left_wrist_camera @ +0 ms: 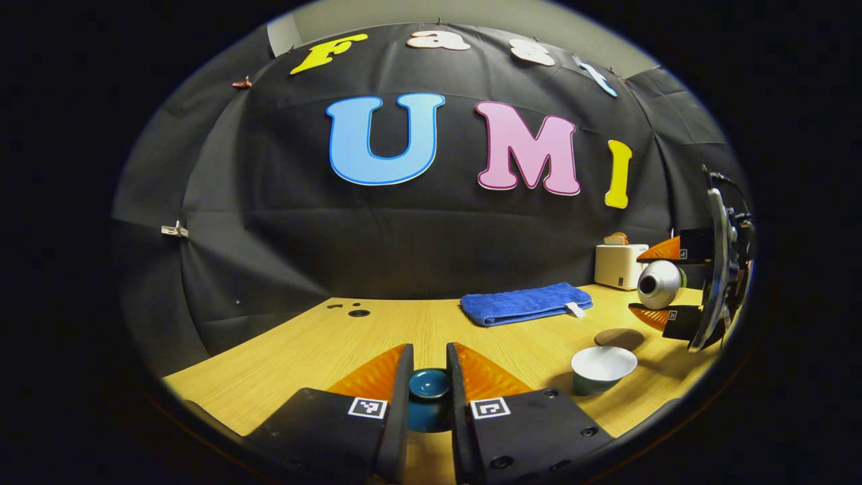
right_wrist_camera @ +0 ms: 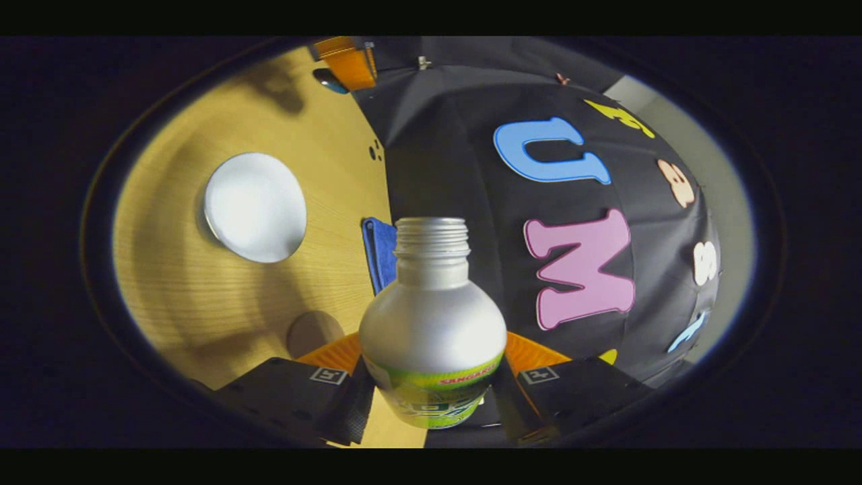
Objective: Open the teacup lid with one hand, grasp the water bottle and pour water into the teacup with the other hand; after pouring, place the water bottle on the coaster and then close the teacup lid.
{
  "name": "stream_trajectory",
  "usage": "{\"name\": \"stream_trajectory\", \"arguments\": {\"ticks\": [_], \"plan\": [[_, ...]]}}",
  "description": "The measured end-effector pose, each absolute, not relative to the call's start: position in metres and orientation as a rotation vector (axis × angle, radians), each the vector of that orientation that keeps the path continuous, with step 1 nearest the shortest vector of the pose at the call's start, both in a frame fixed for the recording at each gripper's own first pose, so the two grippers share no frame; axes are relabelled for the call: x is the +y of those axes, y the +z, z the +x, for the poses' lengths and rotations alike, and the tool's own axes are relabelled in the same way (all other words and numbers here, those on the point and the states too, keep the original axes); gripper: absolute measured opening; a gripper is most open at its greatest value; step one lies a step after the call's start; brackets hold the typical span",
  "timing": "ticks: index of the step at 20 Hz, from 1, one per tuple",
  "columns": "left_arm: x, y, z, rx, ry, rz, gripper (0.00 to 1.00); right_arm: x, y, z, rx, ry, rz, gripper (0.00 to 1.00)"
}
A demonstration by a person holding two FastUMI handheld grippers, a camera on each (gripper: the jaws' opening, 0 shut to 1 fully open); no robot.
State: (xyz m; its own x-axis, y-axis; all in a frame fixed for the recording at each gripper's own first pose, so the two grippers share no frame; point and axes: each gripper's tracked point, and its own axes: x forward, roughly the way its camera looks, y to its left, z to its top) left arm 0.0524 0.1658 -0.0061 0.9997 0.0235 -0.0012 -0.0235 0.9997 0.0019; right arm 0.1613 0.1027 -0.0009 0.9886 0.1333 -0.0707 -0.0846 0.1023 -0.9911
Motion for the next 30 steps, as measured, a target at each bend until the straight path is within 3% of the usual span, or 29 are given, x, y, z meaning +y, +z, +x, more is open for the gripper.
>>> {"name": "stream_trajectory", "arguments": {"ticks": [10, 15, 17, 18, 21, 25, 30], "plan": [[0.166, -0.006, 0.052, 0.001, 0.024, 0.001, 0.31, 0.119, -0.024, 0.177, -0.073, 0.237, -1.647, 0.77], [0.164, -0.006, 0.052, 0.001, 0.016, 0.001, 0.31, 0.120, -0.020, 0.182, -0.114, 0.231, -1.743, 0.74], [0.164, -0.006, 0.052, 0.001, 0.016, 0.001, 0.31, 0.124, -0.017, 0.179, -0.153, 0.228, -1.797, 0.77], [0.163, -0.007, 0.052, 0.001, 0.016, 0.001, 0.31, 0.125, -0.015, 0.181, -0.166, 0.227, -1.820, 0.73], [0.164, -0.007, 0.051, 0.001, 0.016, 0.001, 0.31, 0.128, -0.012, 0.181, -0.198, 0.222, -1.850, 0.80], [0.164, -0.007, 0.052, 0.001, 0.015, 0.001, 0.31, 0.133, -0.010, 0.185, -0.231, 0.219, -1.901, 0.74], [0.163, -0.006, 0.053, 0.001, 0.008, 0.002, 0.31, 0.139, -0.001, 0.191, -0.265, 0.215, -1.944, 0.77]]}}
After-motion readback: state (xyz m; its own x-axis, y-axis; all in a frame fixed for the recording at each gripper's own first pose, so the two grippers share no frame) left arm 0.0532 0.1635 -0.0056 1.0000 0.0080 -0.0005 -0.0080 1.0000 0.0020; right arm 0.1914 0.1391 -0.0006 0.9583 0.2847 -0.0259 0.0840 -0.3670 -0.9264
